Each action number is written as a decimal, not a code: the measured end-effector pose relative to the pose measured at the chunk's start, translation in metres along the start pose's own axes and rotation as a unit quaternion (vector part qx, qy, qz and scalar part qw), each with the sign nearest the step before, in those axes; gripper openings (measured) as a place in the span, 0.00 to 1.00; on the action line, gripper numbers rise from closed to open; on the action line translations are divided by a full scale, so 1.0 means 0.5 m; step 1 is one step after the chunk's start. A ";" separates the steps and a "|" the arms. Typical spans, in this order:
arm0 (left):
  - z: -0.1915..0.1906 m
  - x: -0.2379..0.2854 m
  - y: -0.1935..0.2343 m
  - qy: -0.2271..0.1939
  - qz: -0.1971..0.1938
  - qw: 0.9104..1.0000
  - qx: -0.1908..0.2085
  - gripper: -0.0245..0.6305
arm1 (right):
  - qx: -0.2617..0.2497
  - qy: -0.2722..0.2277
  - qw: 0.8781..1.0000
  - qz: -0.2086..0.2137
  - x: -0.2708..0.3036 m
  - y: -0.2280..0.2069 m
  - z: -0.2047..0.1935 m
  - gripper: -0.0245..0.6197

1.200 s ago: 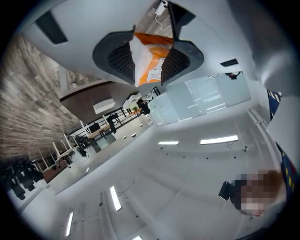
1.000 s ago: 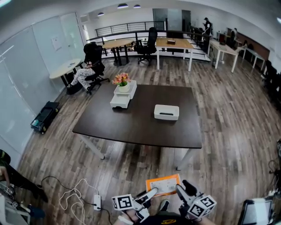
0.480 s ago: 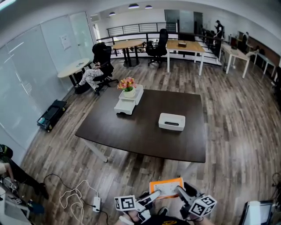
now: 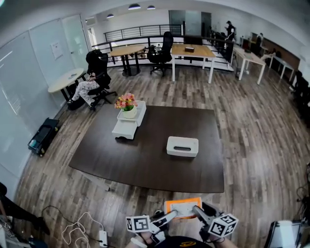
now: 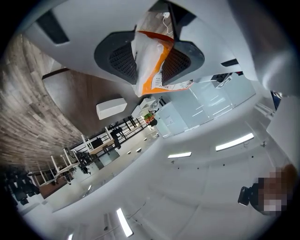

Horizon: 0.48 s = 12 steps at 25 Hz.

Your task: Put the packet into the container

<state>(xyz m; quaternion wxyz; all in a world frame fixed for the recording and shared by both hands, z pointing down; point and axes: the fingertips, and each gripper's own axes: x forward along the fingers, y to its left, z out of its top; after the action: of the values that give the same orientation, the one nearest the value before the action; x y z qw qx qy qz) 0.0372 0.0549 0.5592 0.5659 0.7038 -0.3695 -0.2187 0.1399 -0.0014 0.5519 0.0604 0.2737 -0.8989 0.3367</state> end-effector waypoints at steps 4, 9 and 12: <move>0.108 0.036 0.016 0.019 -0.007 1.000 -0.004 0.43 | -0.002 -0.009 1.000 -0.024 0.084 -0.023 0.062 0.31; 0.224 0.066 0.042 0.047 -0.012 0.999 0.012 0.43 | 0.009 -0.021 0.999 -0.042 0.177 -0.038 0.114 0.31; 0.283 0.081 0.054 0.058 -0.017 0.998 0.010 0.43 | 0.015 -0.032 0.998 -0.053 0.224 -0.053 0.143 0.29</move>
<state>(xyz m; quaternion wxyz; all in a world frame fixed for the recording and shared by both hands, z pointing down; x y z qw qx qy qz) -0.0473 -0.0683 0.5524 0.5755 0.7273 -0.3260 -0.1833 0.0651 -0.1141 0.5449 0.0452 0.3326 -0.8796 0.3371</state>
